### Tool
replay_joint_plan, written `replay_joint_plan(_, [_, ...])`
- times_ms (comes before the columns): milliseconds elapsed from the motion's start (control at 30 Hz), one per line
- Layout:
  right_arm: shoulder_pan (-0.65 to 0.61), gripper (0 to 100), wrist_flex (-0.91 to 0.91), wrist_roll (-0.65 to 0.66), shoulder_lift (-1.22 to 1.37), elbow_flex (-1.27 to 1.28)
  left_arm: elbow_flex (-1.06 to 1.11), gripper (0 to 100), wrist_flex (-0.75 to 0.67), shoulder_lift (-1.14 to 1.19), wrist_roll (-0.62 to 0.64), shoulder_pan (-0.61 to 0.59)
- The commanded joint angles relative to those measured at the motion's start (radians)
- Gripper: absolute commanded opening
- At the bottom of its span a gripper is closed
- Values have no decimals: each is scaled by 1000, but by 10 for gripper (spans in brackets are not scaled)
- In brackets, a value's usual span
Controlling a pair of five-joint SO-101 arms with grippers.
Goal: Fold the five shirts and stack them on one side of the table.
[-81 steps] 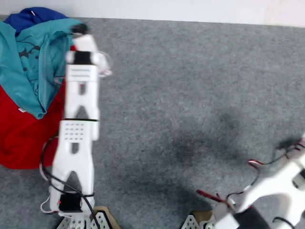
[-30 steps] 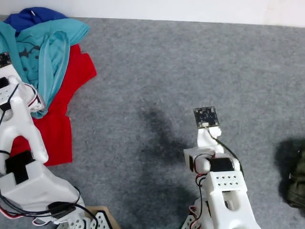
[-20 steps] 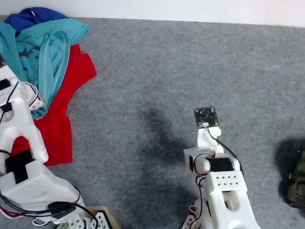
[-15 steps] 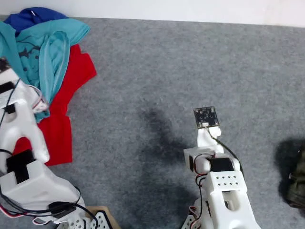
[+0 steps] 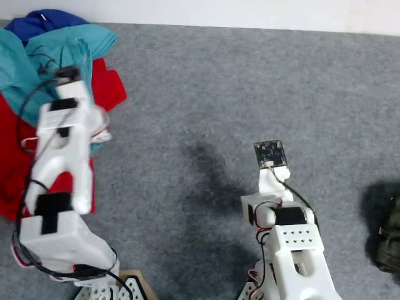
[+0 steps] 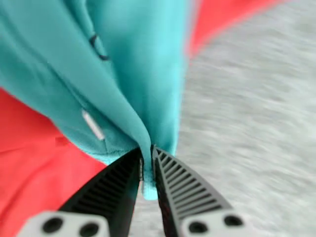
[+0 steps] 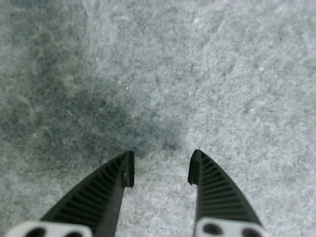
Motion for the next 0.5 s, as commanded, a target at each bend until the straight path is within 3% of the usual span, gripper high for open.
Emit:
replay_joint_plan(0, [1,184,-15,-12,-18,-7,-36,6,21,-130,9,166])
replay_joint_plan(267, [2,184,-16,-14,-18,-7,-160,8,14,-400,117,573])
replay_joint_plan(467, [47,184,-35,-15,-18,-5,-291,11,14,-415,153,880])
